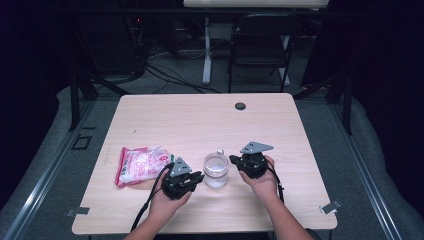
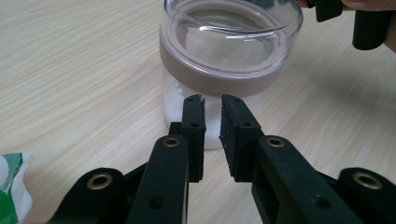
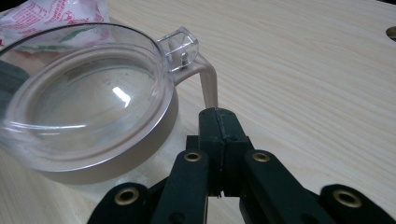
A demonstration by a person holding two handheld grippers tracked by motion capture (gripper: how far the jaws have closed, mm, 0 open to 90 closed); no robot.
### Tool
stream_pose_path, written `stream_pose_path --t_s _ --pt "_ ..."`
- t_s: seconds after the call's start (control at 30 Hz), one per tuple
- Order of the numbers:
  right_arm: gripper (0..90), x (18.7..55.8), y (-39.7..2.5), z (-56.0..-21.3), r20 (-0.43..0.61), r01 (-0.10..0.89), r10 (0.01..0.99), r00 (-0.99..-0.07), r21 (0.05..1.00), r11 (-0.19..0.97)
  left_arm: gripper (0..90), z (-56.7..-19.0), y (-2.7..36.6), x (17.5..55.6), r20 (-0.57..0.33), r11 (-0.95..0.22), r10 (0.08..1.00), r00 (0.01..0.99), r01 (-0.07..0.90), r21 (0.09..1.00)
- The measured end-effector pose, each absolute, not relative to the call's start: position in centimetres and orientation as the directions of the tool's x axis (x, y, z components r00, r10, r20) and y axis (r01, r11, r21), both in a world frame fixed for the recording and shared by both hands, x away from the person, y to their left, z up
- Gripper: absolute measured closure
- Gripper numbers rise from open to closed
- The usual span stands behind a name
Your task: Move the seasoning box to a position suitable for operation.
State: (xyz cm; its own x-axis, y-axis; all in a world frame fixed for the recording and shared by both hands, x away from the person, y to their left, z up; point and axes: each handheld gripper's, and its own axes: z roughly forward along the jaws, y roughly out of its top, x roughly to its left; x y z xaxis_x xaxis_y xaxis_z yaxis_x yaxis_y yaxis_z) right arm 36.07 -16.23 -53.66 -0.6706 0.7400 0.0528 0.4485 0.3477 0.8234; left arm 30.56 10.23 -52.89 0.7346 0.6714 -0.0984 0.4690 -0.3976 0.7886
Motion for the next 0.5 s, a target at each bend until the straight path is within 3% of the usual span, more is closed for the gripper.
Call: stream_pose_path --t_s 0.27,0.5 --pt "90.0 35.6 -15.3 -53.5 0.015 0.418 0.718 -0.696 0.821 0.388 75.4 -52.8 10.2 30.7 -0.131 -0.353 0.678 0.723 0.477 0.805" --pt "90.0 35.0 -15.1 -53.4 0.010 0.416 0.719 -0.695 0.821 0.391 79.4 -52.6 10.3 30.9 -0.105 -0.383 0.672 0.733 0.465 0.798"
